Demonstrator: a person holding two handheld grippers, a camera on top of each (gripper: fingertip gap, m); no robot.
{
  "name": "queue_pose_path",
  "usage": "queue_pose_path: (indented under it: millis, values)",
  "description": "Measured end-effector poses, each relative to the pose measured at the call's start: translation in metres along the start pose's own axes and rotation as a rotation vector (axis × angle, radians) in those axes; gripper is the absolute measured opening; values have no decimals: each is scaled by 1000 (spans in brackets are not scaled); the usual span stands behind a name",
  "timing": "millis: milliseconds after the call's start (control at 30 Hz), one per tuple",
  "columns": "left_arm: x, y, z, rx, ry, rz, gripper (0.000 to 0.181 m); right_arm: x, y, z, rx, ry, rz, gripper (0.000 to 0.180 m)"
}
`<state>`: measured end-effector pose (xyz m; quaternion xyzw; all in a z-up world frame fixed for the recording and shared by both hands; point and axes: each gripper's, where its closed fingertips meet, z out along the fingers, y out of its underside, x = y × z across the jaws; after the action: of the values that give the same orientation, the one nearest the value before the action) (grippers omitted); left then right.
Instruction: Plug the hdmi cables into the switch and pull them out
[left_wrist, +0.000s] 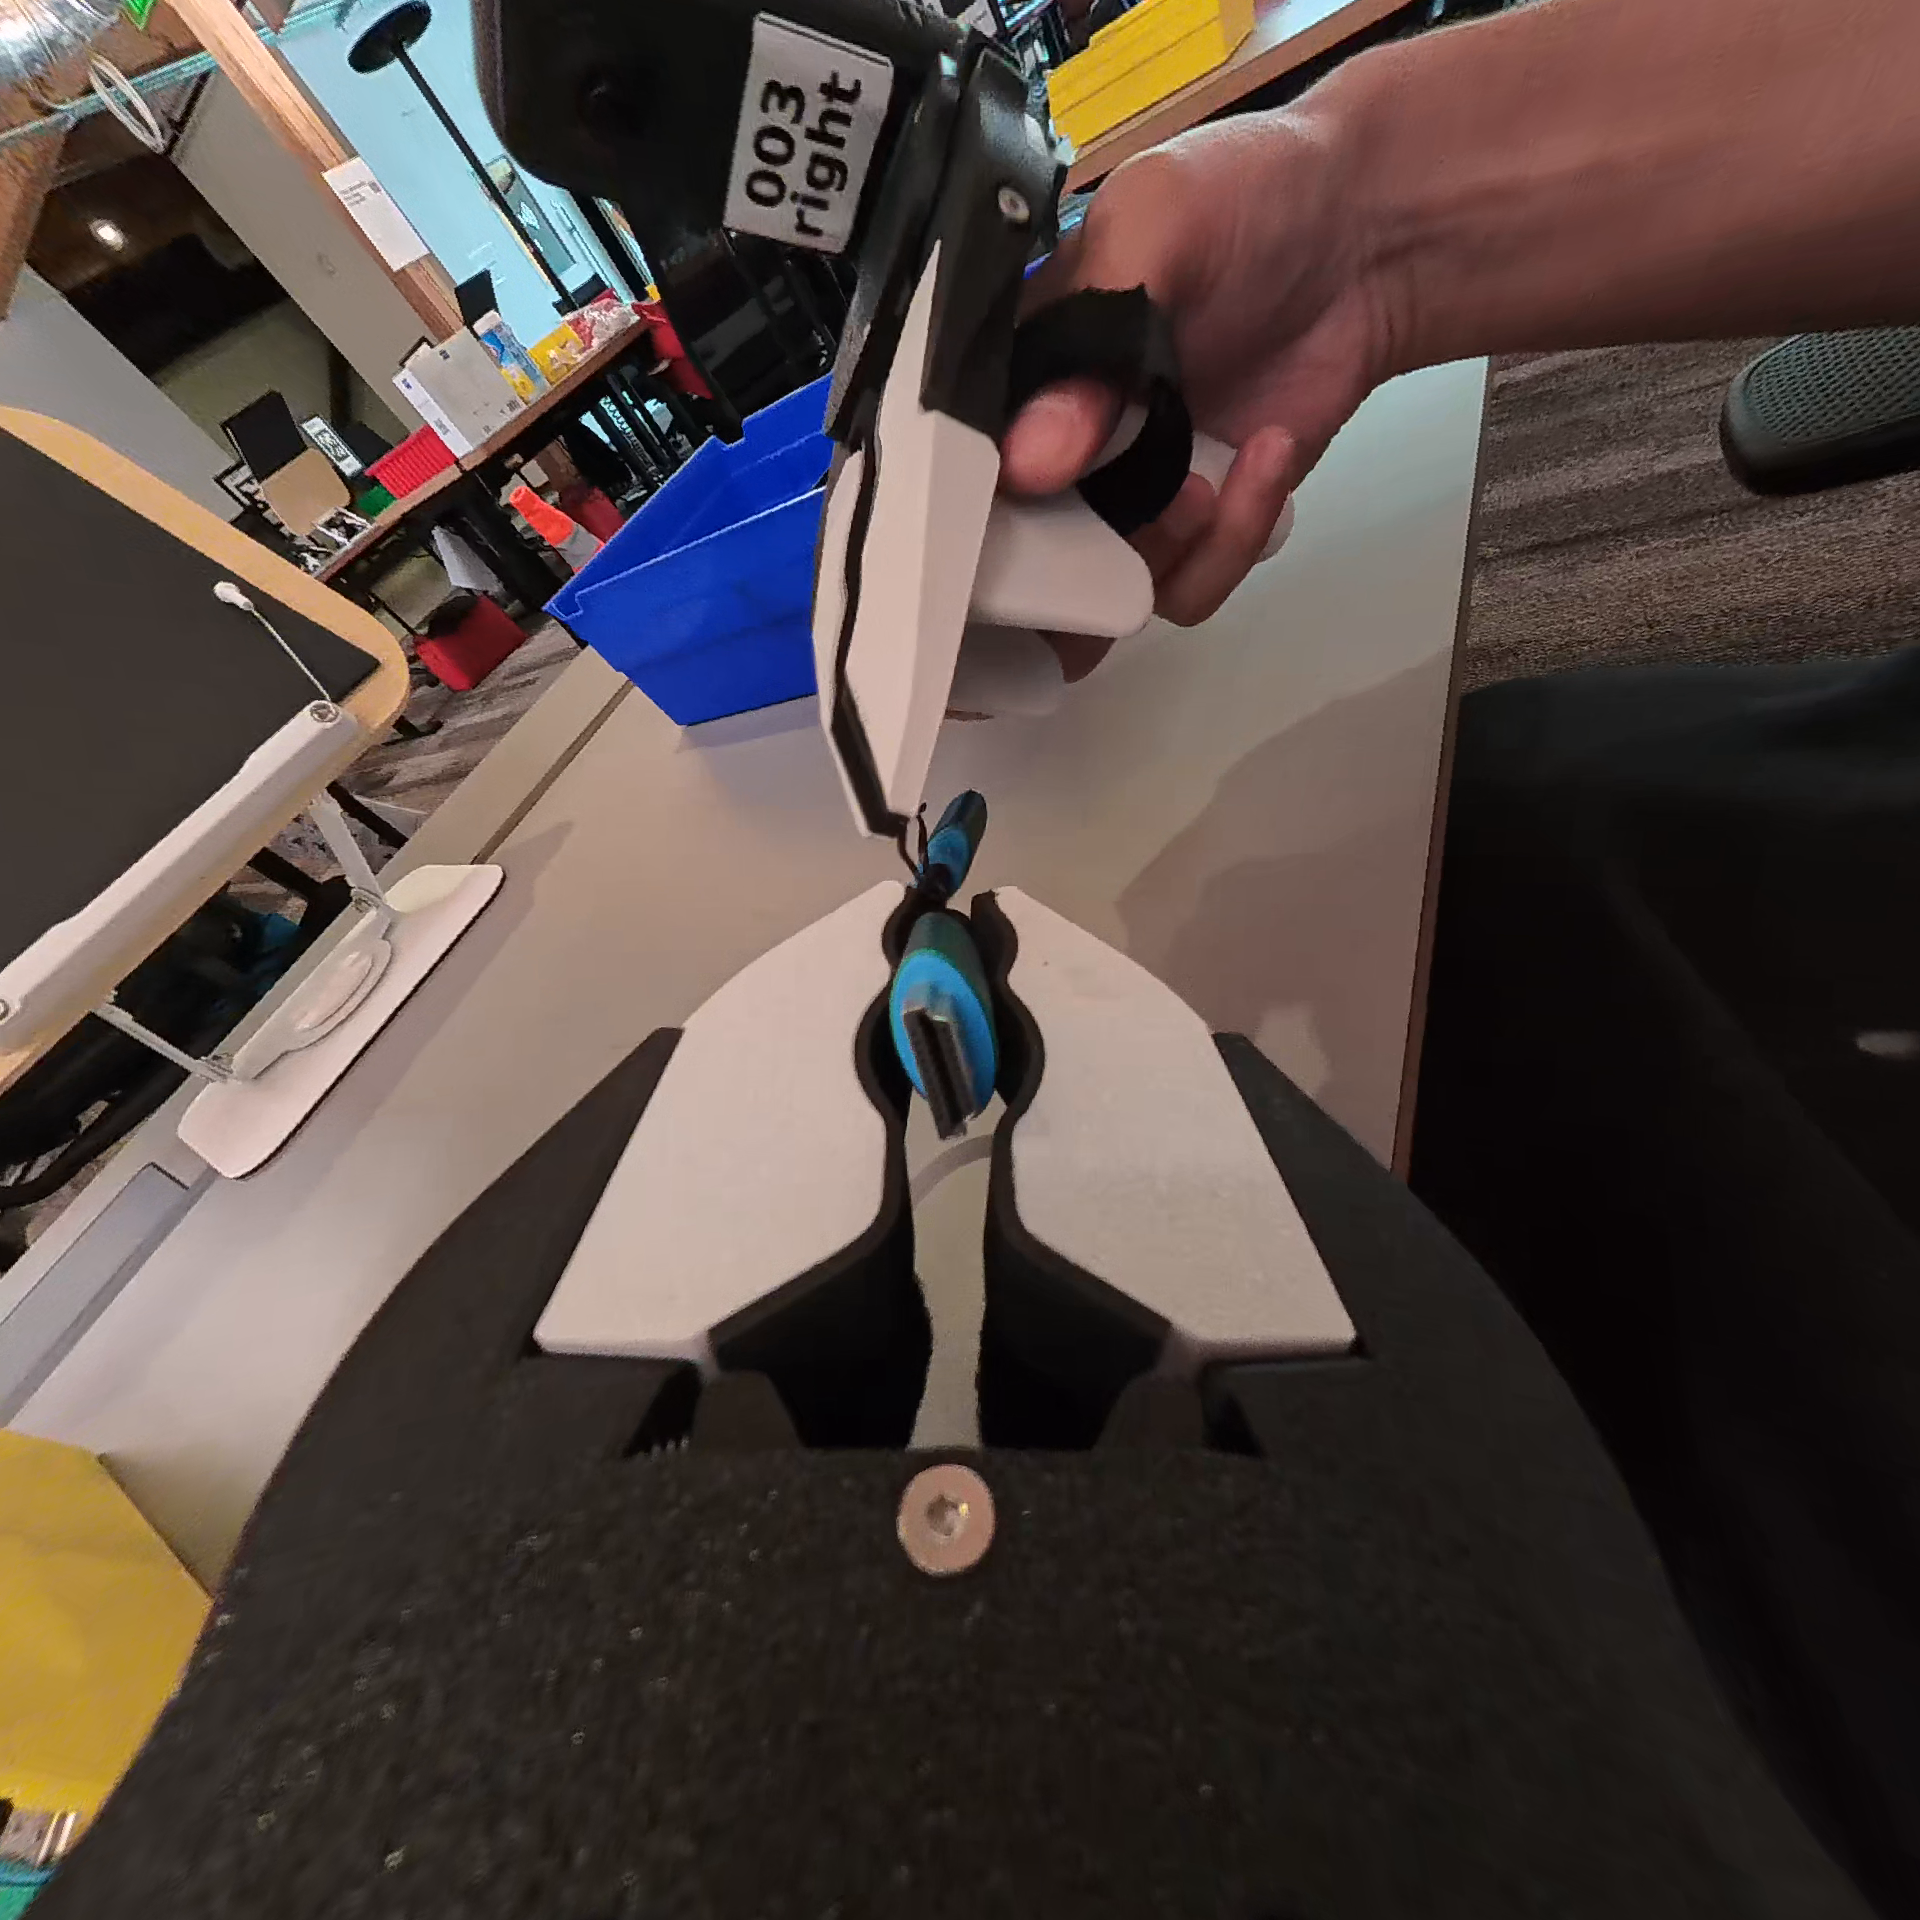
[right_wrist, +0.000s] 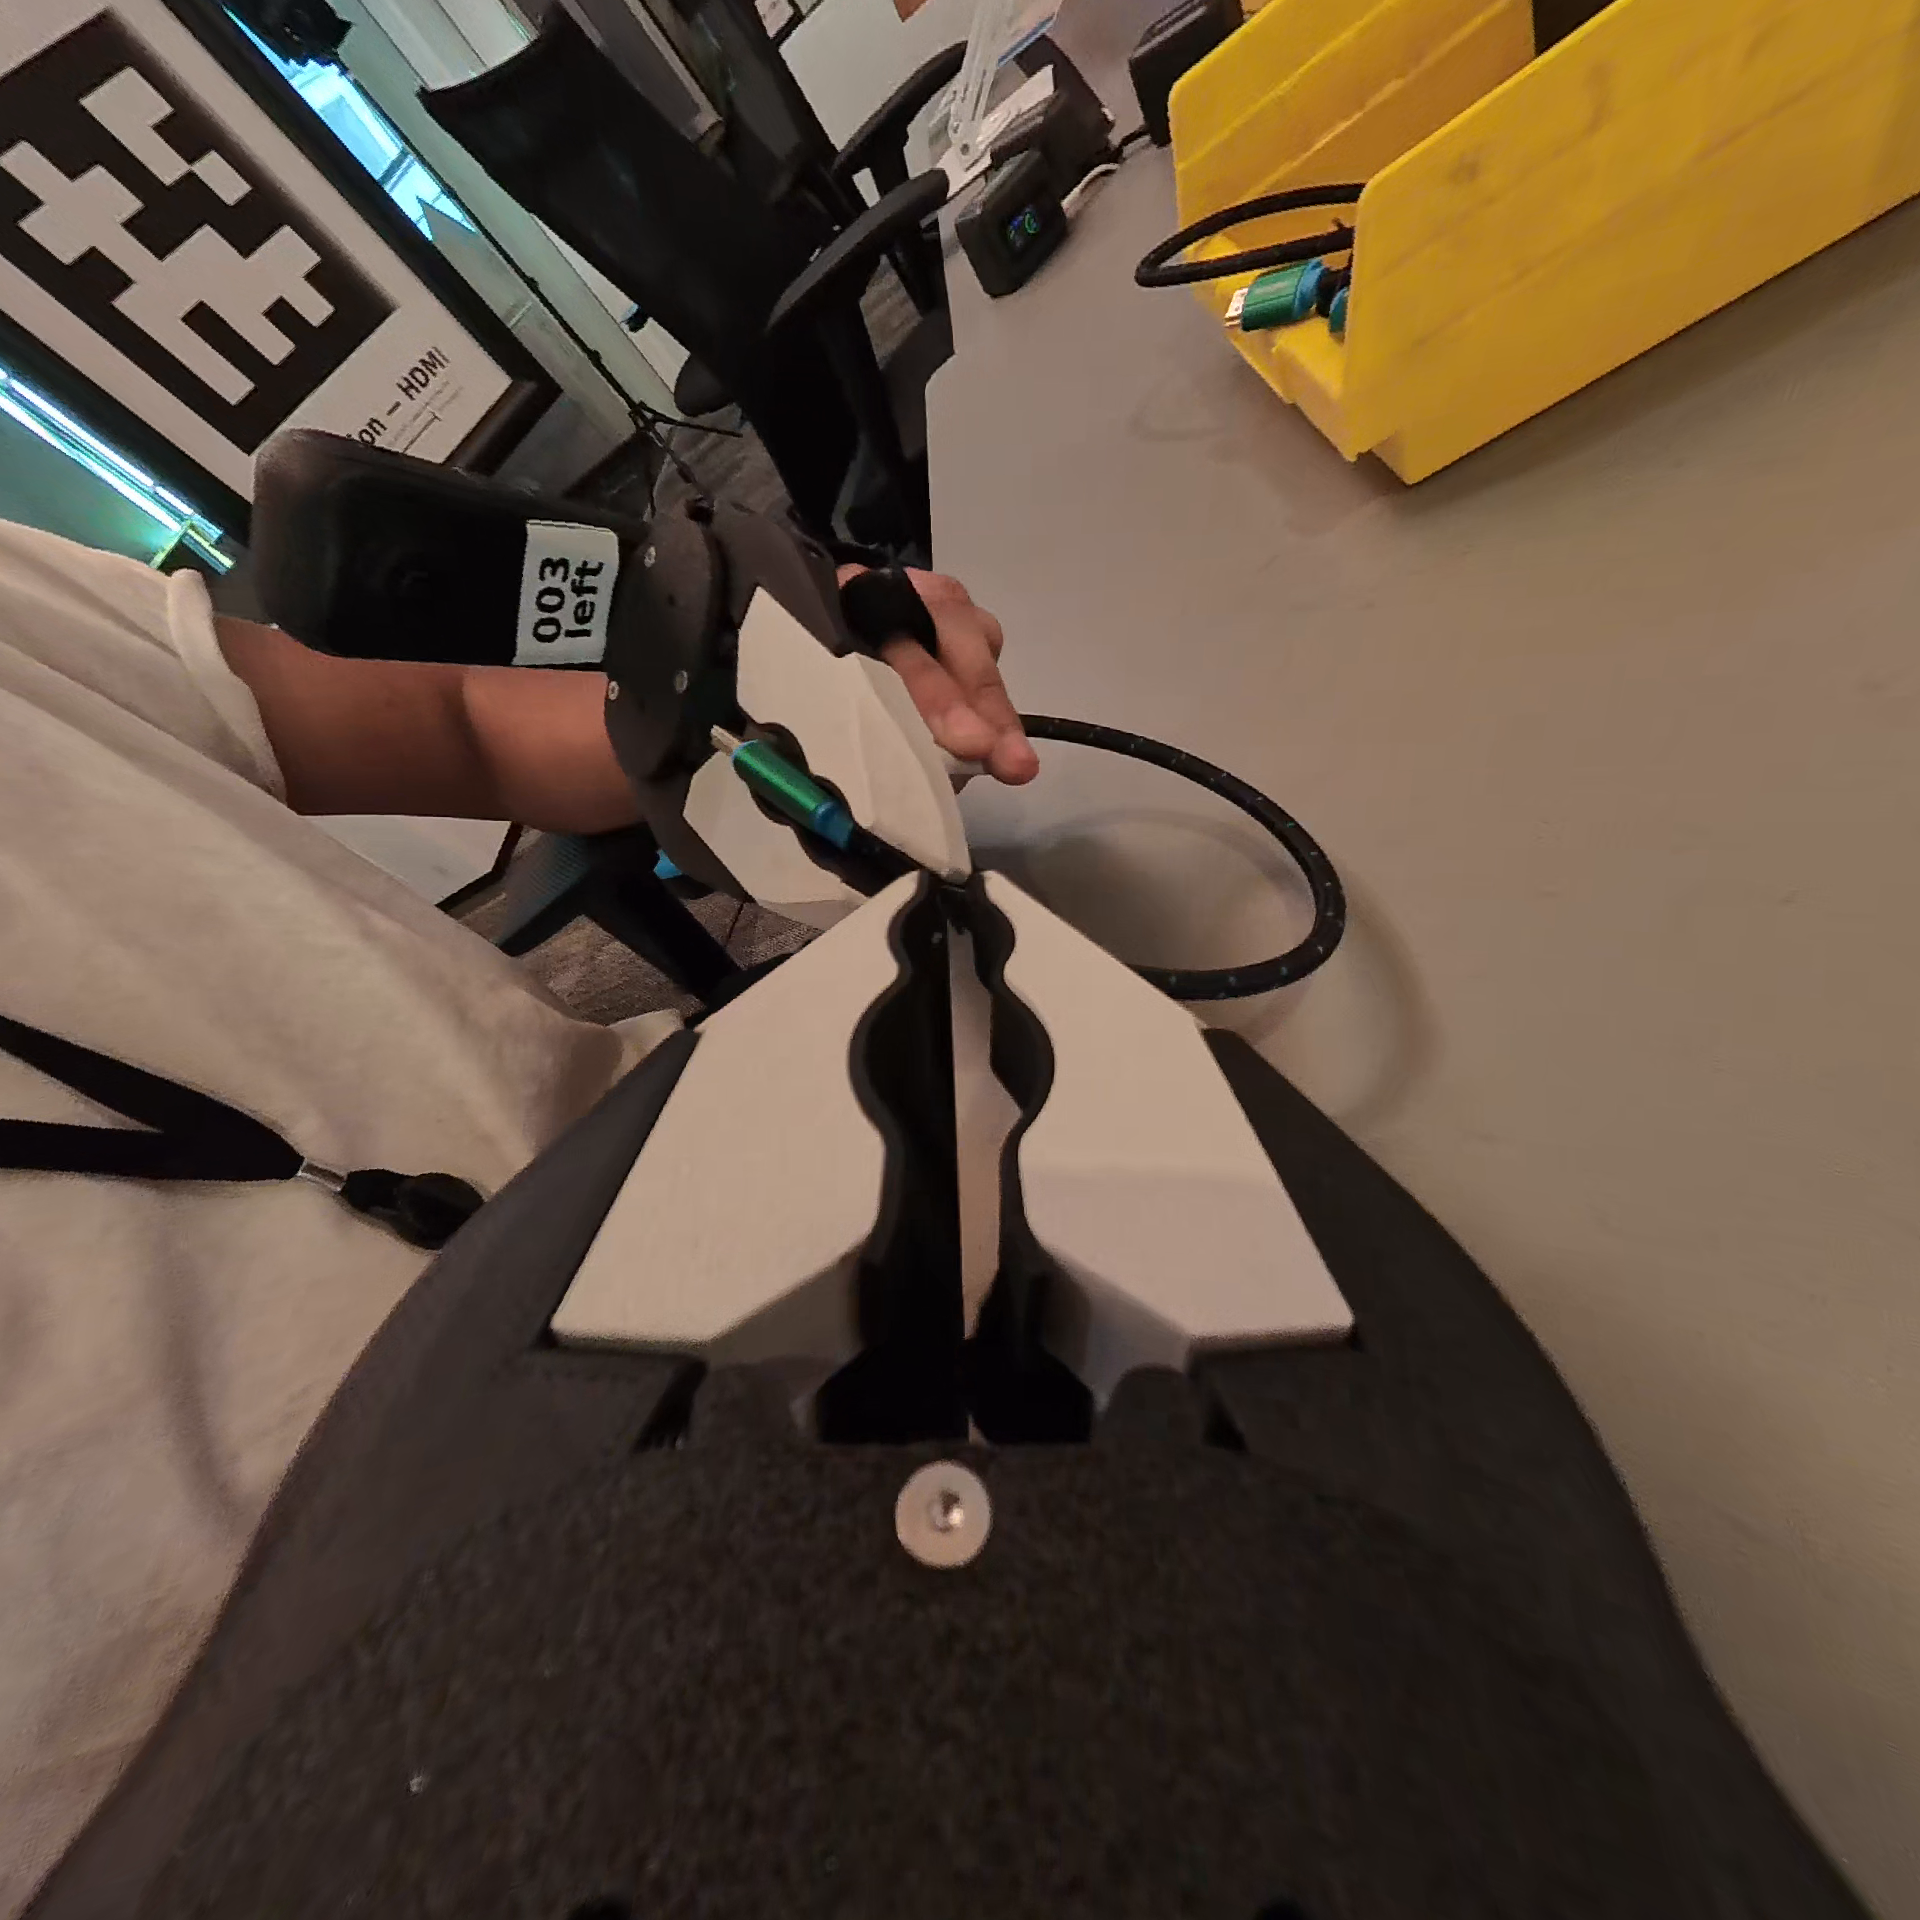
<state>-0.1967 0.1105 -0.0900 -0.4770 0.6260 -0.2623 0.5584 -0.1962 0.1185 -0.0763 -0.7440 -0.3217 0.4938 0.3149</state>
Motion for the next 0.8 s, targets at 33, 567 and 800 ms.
queue_pose_path:
  millis: [33, 567, 800]
  values:
    - [0, 0, 0, -2, -2, 4, 10, 1, 1, 0, -3, 6, 3, 6]
    - [0, 2, 0, -15, -14, 62, 10, 6, 2, 2, 6, -2, 9, 0]
    - [-7, 4, 0, -37, -14, -31, 10, -2, -8, 7, 55, 40, -154, 0]
